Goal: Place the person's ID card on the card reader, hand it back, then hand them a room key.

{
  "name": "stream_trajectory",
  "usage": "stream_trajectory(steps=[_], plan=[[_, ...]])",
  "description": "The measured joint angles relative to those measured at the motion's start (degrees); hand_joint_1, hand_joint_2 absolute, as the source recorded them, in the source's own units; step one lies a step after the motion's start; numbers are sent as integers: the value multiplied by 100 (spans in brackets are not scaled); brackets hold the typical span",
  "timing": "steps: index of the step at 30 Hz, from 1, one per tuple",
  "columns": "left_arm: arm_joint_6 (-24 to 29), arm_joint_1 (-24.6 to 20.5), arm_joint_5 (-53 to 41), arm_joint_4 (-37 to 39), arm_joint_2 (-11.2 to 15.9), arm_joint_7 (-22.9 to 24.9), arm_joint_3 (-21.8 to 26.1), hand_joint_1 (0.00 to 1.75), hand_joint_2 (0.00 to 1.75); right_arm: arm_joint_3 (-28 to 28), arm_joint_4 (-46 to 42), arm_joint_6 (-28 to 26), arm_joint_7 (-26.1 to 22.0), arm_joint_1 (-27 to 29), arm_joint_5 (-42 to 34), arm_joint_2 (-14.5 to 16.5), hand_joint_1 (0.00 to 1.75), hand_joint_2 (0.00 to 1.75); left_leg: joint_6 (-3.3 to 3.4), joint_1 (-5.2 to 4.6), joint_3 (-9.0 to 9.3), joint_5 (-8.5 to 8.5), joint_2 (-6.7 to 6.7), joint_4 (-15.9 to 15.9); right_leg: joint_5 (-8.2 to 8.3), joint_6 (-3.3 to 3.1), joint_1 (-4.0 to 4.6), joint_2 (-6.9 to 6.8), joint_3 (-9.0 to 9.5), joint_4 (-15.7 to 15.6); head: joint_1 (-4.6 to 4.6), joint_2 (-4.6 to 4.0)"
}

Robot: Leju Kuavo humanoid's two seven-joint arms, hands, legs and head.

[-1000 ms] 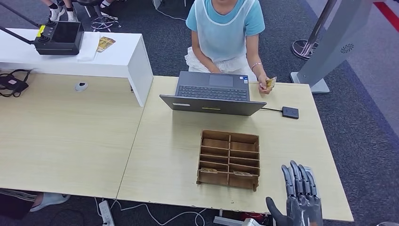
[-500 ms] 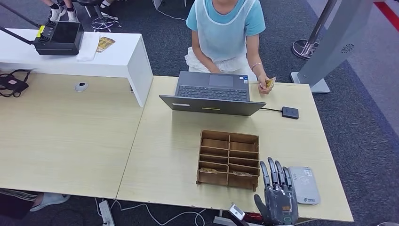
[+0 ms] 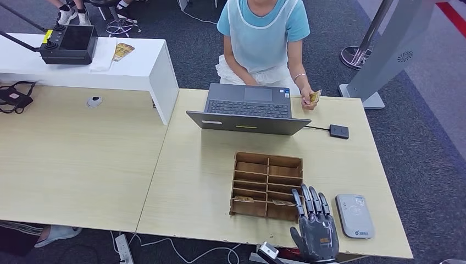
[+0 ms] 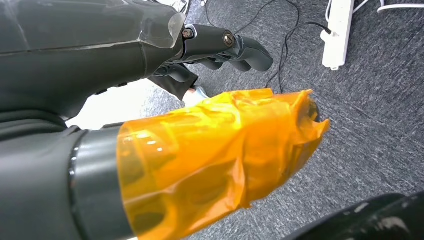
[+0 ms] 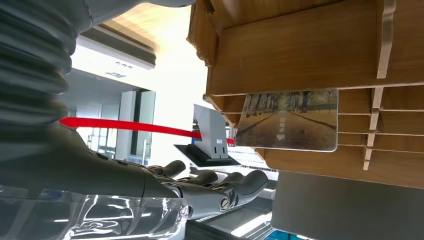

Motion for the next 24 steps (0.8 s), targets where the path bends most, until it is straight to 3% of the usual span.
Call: stream_trajectory(steps=[16, 19, 24], plan=[[2, 1, 0, 2, 0, -3, 36, 0, 0, 14, 67, -31, -4, -163, -1, 0, 0, 175, 0, 1, 0, 0, 0, 0, 0, 0, 0, 0, 0, 0, 0, 0], [2, 1, 0, 1, 0, -13, 37, 0, 0, 14, 66, -16, -5, -221, -1, 0, 13, 175, 0, 0, 1, 0, 0, 0, 0, 0, 0, 0, 0, 0, 0, 0], [2, 2, 0, 2, 0, -24, 42, 0, 0, 14, 65, 12, -5, -267, -1, 0, 63, 175, 0, 0, 1, 0, 0, 0, 0, 0, 0, 0, 0, 0, 0, 0]])
